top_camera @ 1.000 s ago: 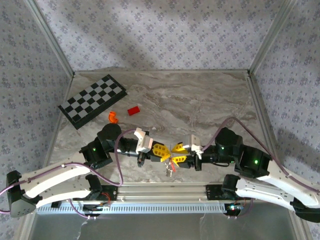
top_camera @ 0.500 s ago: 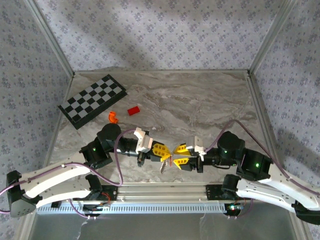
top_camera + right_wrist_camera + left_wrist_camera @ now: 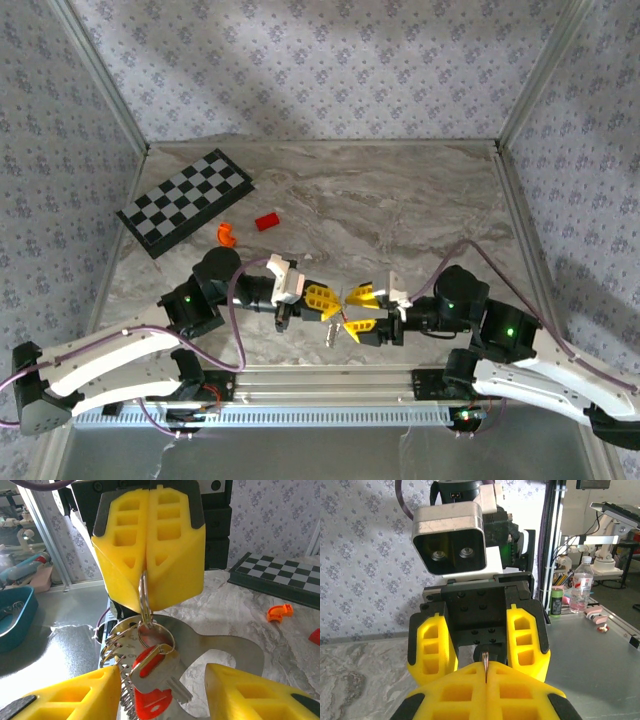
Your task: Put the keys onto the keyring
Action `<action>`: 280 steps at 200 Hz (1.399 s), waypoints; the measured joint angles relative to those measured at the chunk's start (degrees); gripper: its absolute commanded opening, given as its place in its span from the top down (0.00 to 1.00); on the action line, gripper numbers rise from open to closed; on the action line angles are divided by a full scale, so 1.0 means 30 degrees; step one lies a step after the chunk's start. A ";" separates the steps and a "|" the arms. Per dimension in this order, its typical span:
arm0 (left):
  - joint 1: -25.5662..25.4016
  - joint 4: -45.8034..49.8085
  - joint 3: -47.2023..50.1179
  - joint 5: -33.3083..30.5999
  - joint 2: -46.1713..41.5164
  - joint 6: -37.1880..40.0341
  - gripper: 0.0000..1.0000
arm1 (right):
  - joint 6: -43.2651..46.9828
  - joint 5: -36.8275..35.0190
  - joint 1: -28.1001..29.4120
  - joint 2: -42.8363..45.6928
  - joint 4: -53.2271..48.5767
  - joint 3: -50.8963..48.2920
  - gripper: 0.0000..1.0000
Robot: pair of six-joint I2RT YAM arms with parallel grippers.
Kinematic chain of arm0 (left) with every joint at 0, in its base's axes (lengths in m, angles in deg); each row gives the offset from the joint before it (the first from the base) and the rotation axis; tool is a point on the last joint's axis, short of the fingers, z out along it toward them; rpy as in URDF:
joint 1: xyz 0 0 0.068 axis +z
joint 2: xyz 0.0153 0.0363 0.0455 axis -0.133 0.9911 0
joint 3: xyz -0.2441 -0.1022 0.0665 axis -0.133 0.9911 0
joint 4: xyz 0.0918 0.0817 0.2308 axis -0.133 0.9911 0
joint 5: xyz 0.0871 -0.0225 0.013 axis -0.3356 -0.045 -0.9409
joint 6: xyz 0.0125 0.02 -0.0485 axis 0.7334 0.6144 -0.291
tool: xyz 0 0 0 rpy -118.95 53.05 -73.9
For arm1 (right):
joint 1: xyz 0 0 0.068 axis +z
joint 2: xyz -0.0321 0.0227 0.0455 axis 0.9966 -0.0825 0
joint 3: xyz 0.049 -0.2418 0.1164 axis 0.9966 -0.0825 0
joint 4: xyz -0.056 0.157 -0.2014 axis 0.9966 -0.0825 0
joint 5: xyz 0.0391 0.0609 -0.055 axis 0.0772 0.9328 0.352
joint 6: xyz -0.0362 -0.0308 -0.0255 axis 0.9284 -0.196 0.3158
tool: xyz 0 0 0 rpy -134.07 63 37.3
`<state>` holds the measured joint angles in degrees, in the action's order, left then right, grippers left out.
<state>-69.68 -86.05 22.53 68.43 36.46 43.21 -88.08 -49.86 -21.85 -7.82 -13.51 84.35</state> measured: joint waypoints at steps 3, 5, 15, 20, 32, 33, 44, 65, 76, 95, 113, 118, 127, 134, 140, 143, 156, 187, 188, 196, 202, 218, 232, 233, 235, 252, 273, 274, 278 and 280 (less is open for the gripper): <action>0.0000 0.0000 -0.0007 0.0000 0.0000 0.0000 1.00 | -0.0022 0.0000 0.0007 -0.0036 0.0044 -0.0015 0.51; 0.0000 0.0000 0.0000 -0.0007 0.0000 0.0000 1.00 | -0.0029 0.0000 0.0022 -0.0051 0.0058 -0.0029 0.51; 0.0000 0.0007 0.0000 -0.0058 0.0000 -0.0007 1.00 | -0.0102 0.0000 0.0036 -0.0124 0.0189 -0.0102 0.51; 0.0000 0.0000 0.0000 -0.0066 0.0000 -0.0007 1.00 | -0.0131 0.0000 0.0066 -0.0153 0.0255 -0.0153 0.51; 0.0000 0.0000 0.0000 -0.0109 -0.0015 -0.0015 1.00 | -0.0189 -0.0007 0.0087 -0.0153 0.0364 -0.0240 0.52; 0.0000 0.0000 0.0000 -0.0124 -0.0015 -0.0015 1.00 | -0.0189 -0.0007 0.0087 -0.0153 0.0386 -0.0255 0.52; 0.0000 0.0000 0.0000 -0.0153 -0.0015 -0.0051 1.00 | -0.0291 -0.0007 0.0095 -0.0160 0.0510 -0.0313 0.56; 0.0000 -0.0007 0.0000 -0.0160 -0.0022 -0.0058 1.00 | -0.0415 -0.0029 0.0124 -0.0160 0.0801 -0.0423 0.64; 0.0000 0.0000 0.0000 -0.0219 -0.0022 -0.0058 1.00 | -0.0408 -0.0036 0.0124 -0.0160 0.0925 -0.0459 0.67; 0.0000 -0.0007 0.0000 -0.0255 -0.0022 -0.0066 1.00 | -0.0430 -0.0087 0.0124 -0.0189 0.1049 -0.0510 0.73; 0.0000 -0.0015 0.0007 -0.0291 -0.0022 -0.0066 1.00 | -0.0444 -0.0102 0.0124 -0.0189 0.1078 -0.0510 0.77; 0.0000 -0.0022 0.0015 -0.0291 -0.0022 -0.0066 1.00 | -0.0459 -0.0117 0.0124 -0.0189 0.1093 -0.0517 0.78; 0.0000 -0.0015 0.0015 -0.0291 -0.0022 -0.0066 1.00 | -0.0444 -0.0153 0.0124 -0.0240 0.1122 -0.0517 0.81; 0.0000 -0.0015 0.0015 -0.0291 -0.0022 -0.0066 1.00 | -0.0444 -0.0175 0.0124 -0.0284 0.1173 -0.0517 0.82; 0.0000 -0.0015 0.0015 -0.0291 -0.0015 -0.0066 1.00 | -0.0444 -0.0189 0.0124 -0.0284 0.1195 -0.0517 0.83; 0.0000 -0.0022 0.0015 -0.0291 -0.0015 -0.0066 1.00 | -0.0437 -0.0204 0.0124 -0.0284 0.1209 -0.0517 0.84; 0.0000 -0.0007 0.0015 -0.0291 -0.0022 -0.0058 1.00 | -0.0423 -0.0233 0.0124 -0.0277 0.1224 -0.0517 0.86; 0.0000 0.0117 0.0015 -0.0350 -0.0022 -0.0058 1.00 | -0.0364 -0.0328 0.0124 -0.0277 0.1268 -0.0517 0.91; 0.0000 0.0117 0.0015 -0.0357 -0.0015 -0.0058 1.00 | -0.0364 -0.0335 0.0124 -0.0277 0.1268 -0.0517 0.91; 0.0000 0.0138 0.0015 -0.0364 -0.0022 -0.0051 1.00 | -0.0357 -0.0379 0.0124 -0.0240 0.1282 -0.0517 0.92; 0.0000 0.0160 0.0015 -0.0372 -0.0022 -0.0051 1.00 | -0.0350 -0.0401 0.0124 -0.0189 0.1297 -0.0517 0.92; 0.0000 0.0306 0.0015 -0.0437 -0.0029 -0.0051 1.00 | -0.0299 -0.0517 0.0124 -0.0146 0.1333 -0.0517 0.95; 0.0000 0.0539 0.0015 -0.0503 -0.0080 -0.0044 1.00 | -0.0299 -0.0554 0.0124 -0.0095 0.1341 -0.0517 0.97; 0.0000 0.0546 0.0015 -0.0510 -0.0087 -0.0044 1.00 | -0.0299 -0.0554 0.0124 -0.0095 0.1333 -0.0517 0.97; 0.0000 0.0576 0.0015 -0.0525 -0.0095 -0.0036 1.00 | -0.0291 -0.0561 0.0124 -0.0087 0.1333 -0.0517 0.97; 0.0000 0.0823 0.0015 -0.0641 -0.0160 0.0015 1.00 | -0.0291 -0.0597 0.0124 0.0000 0.1341 -0.0517 0.98; 0.0000 0.1202 0.0015 -0.0831 -0.0160 0.0080 1.00 | -0.0291 -0.0612 0.0124 0.0095 0.1341 -0.0517 0.99; 0.0000 0.1209 0.0015 -0.0852 -0.0160 0.0095 1.00 | -0.0291 -0.0612 0.0124 0.0102 0.1341 -0.0517 0.99; 0.0000 0.1260 0.0015 -0.0860 -0.0160 0.0102 1.00 | -0.0291 -0.0648 0.0124 0.0138 0.1333 -0.0517 0.99; 0.0000 0.1282 0.0015 -0.0860 -0.0160 0.0109 1.00 | -0.0291 -0.0670 0.0124 0.0153 0.1333 -0.0517 0.99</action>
<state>-69.68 -82.20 22.57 65.85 35.98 43.53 -88.96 -51.87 -21.48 -7.36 -9.51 82.80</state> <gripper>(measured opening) 0.043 0.063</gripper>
